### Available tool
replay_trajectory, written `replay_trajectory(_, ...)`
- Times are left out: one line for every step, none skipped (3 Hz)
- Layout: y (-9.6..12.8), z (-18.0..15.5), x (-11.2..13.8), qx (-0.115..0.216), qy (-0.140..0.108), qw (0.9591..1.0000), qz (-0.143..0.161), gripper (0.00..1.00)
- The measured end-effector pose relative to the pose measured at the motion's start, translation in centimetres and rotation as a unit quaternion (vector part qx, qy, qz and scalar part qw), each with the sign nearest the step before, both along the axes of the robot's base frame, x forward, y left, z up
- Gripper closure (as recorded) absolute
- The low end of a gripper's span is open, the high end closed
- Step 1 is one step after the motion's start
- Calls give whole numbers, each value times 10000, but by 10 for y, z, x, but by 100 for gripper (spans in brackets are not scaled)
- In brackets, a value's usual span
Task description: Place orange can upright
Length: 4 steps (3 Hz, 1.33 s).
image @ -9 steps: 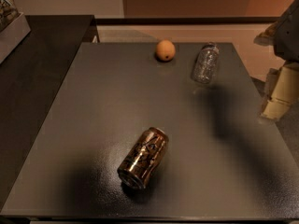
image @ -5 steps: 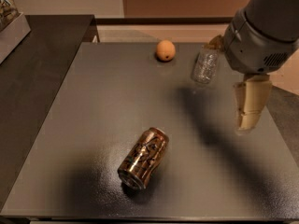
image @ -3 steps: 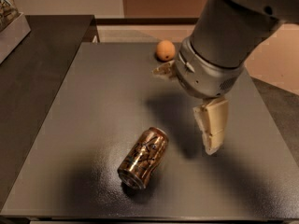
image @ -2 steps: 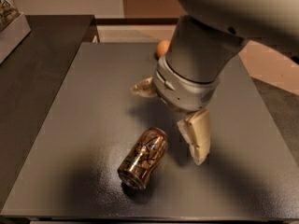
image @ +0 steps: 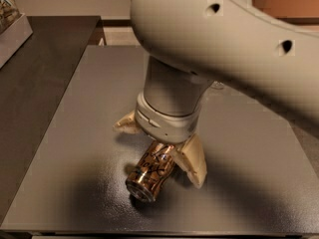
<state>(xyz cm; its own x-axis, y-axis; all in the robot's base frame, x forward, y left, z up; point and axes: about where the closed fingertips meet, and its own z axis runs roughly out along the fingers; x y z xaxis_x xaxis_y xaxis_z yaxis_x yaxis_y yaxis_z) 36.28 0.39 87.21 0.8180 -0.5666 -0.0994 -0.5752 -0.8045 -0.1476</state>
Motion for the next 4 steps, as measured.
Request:
replay_trajectory(3,-15,2,-176,-132,9995,248,0)
replay_trajectory(3,-26,6,-349,-232,9982,419,0)
replay_trajectory(-1,-34,10,-469,-259,9972,514,17)
replay_trajectory(-2,-35,11,-538,-266,9963,613,40)
